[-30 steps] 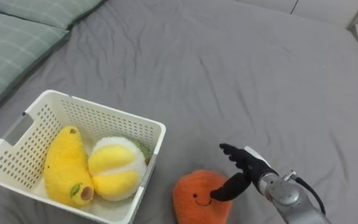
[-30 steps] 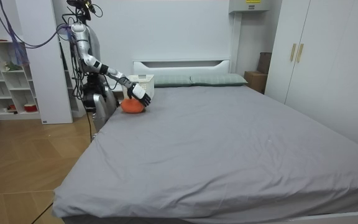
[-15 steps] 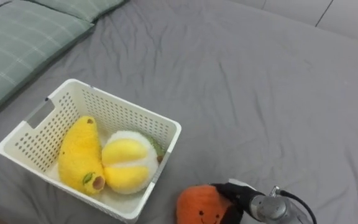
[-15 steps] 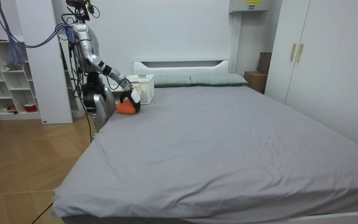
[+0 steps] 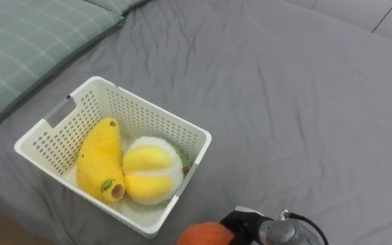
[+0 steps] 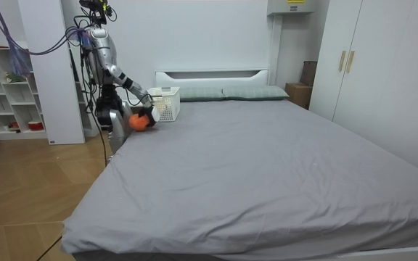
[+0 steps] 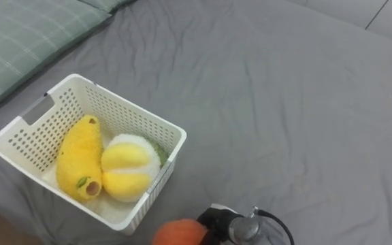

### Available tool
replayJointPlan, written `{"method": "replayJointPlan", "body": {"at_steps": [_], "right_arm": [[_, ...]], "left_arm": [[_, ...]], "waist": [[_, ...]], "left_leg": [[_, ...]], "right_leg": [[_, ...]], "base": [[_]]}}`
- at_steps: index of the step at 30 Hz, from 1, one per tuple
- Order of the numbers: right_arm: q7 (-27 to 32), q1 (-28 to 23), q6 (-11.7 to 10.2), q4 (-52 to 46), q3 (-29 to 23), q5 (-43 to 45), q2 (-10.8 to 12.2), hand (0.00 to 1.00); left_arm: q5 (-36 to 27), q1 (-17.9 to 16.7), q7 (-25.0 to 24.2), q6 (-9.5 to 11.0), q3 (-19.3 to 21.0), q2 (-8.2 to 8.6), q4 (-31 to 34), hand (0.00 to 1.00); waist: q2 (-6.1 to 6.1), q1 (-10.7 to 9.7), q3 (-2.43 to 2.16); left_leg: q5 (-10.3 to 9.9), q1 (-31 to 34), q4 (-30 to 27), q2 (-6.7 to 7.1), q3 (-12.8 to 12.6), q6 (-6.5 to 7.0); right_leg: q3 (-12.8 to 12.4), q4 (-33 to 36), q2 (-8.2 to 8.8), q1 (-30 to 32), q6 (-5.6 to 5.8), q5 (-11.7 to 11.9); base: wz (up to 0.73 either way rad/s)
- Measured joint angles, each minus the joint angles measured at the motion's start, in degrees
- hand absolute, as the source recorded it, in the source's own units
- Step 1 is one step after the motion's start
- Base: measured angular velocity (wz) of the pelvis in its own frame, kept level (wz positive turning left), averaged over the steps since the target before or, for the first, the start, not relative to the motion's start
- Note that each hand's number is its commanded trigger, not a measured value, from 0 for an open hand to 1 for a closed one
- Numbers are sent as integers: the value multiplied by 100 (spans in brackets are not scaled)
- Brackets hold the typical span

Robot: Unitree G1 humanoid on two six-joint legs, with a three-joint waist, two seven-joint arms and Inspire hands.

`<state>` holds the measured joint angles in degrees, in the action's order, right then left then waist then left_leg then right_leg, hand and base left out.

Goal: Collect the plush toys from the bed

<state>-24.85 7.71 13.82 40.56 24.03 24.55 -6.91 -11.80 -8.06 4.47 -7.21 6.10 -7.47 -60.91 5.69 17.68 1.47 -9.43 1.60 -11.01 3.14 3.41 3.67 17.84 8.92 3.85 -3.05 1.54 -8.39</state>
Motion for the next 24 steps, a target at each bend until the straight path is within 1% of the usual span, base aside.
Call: {"method": "replayJointPlan", "body": {"at_steps": [7, 8, 11, 12, 14, 16, 17, 19, 20, 23, 24], "right_arm": [[-16, 1, -3, -51, -70, 27, -17, 100], [-21, 1, -3, -127, -90, 98, -27, 100], [-4, 3, -5, -440, -250, 217, -68, 100], [33, 5, -4, -631, -353, 196, -111, 100], [105, 22, -15, -1130, -454, 110, -286, 100], [230, 36, -17, -1402, -542, 29, -368, 100], [259, 35, -18, -1621, -583, 28, -430, 100], [300, 34, -28, -1914, -767, 30, -441, 100], [311, 34, -43, -1997, -824, 31, -450, 100], [303, 70, -111, -2346, -1189, 18, -492, 100], [305, 88, -129, -2376, -1244, 19, -502, 100]], "left_arm": [[11, -25, -1, 3, 38, 9, -62, 0], [13, -34, -3, 2, 61, 7, -72, 0], [18, -21, -4, 2, 123, 26, -69, 0], [20, -22, -4, 1, 165, 32, -66, 0], [7, 10, -5, 4, 178, 19, -82, 0], [13, 74, -4, 6, 196, 1, -126, 0], [23, 97, -5, 8, 231, -4, -129, 0], [36, 104, -7, 11, 288, -3, -128, 0], [49, 104, -8, 11, 303, -2, -128, 0], [81, 103, -23, 23, 350, 4, -105, 0], [86, 101, -26, 24, 362, 4, -103, 0]], "waist": [[6, -12, -6], [16, -23, -14], [14, -56, -20], [7, -66, -29], [-11, -83, -50], [-32, -90, -48], [-41, -138, -60], [-73, -188, -56], [-78, -213, -64], [-54, -356, -92], [-48, -368, -96]], "left_leg": [[-18, 33, -45, 4, 3, 6], [-17, 26, -66, 4, 3, 7], [-17, 2, -69, 7, 2, 8], [-16, -10, -70, 8, -4, 9], [-16, -41, -71, 9, -25, 10], [-17, -122, -58, 8, -28, 10], [-18, -141, -44, 8, -28, 11], [-21, -200, -11, 8, -31, 14], [-21, -217, -2, 6, -49, 14], [-19, -238, 19, -11, -127, 15], [-19, -241, 22, -13, -140, 15]], "right_leg": [[9, -15, 3, 13, -2, 1], [-2, -15, 3, 15, -1, 1], [-37, -17, 5, 2, -1, 1], [-39, -16, 7, -10, -1, 1], [-50, -16, 10, -34, -2, 2], [-50, -22, 9, -108, -2, 2], [-50, -23, 10, -139, -2, 2], [-50, -23, 10, -194, -1, 2], [-56, -21, 10, -197, -1, 1], [-102, -1, 7, -186, -1, 2], [-119, -1, 4, -183, -2, 2]], "base": [[0], [0], [0], [0], [0], [0], [0], [-2], [-11], [-9], [-10]]}}
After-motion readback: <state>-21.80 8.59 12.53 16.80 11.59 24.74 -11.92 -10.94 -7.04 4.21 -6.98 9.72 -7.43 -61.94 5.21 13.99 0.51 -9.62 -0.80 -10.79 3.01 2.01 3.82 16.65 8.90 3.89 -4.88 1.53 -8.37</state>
